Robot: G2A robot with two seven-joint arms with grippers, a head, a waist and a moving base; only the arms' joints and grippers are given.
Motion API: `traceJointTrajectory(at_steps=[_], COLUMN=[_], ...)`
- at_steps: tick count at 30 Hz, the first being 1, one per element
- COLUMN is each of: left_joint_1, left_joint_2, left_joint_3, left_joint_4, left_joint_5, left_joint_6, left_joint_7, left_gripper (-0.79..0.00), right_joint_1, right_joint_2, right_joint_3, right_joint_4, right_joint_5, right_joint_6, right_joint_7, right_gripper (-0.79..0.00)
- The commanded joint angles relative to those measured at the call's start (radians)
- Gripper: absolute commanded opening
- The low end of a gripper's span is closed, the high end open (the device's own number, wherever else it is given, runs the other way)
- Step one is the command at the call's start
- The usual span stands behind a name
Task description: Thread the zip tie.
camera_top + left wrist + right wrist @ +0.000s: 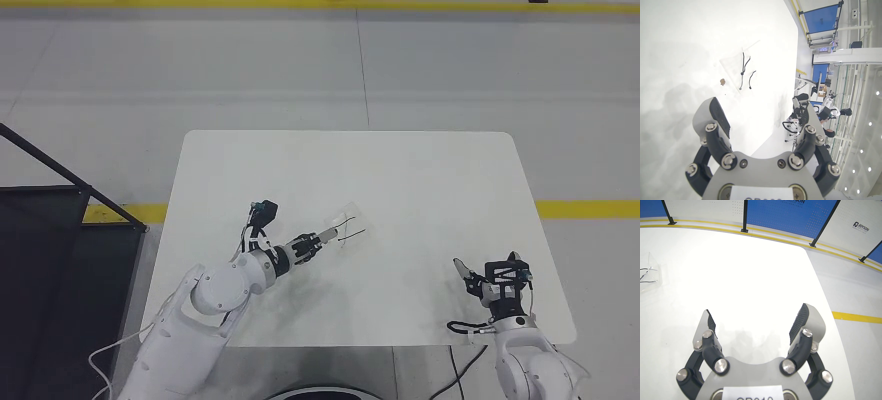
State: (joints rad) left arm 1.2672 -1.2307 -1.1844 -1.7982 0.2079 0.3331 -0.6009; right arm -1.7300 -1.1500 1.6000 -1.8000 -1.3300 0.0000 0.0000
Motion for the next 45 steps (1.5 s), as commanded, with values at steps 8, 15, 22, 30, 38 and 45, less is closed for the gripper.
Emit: traceJointTrajectory(at_steps=[8, 15, 22, 30, 38, 45], left_joint_1=[-0.037, -0.075, -0.096, -0.116, -0.132, -0.149], left_joint_2=[-0.015, -0.028, -0.035, -0.042, -0.051, -0.06], left_joint_3=[0.044, 0.094, 0.115, 0.115, 0.115, 0.133], left_joint_4=[0.038, 0.075, 0.104, 0.142, 0.185, 0.218], left_joint_5=[-0.038, -0.025, -0.027, -0.047, -0.086, -0.083], left_joint_6=[0.05, 0.095, 0.112, 0.12, 0.111, 0.11], left_joint_7=[0.073, 0.114, 0.12, 0.13, 0.163, 0.195], left_gripper=[-0.065, -0.166, -0.206, -0.299, -0.409, -0.434], right_joint_1=[0.0, 0.0, 0.0, 0.0, 0.0, 0.0], right_joint_2=[0.0, 0.0, 0.0, 0.0, 0.0, 0.0], right_joint_3=[0.0, 0.0, 0.0, 0.0, 0.0, 0.0], right_joint_4=[0.0, 0.0, 0.0, 0.0, 0.0, 0.0], right_joint_5=[0.0, 0.0, 0.0, 0.0, 0.0, 0.0], right_joint_6=[0.0, 0.0, 0.0, 0.0, 0.0, 0.0], right_joint_7=[0.0, 0.0, 0.0, 0.0, 0.0, 0.0], right_gripper=[0.0, 0.0, 0.0, 0.0, 0.0, 0.0])
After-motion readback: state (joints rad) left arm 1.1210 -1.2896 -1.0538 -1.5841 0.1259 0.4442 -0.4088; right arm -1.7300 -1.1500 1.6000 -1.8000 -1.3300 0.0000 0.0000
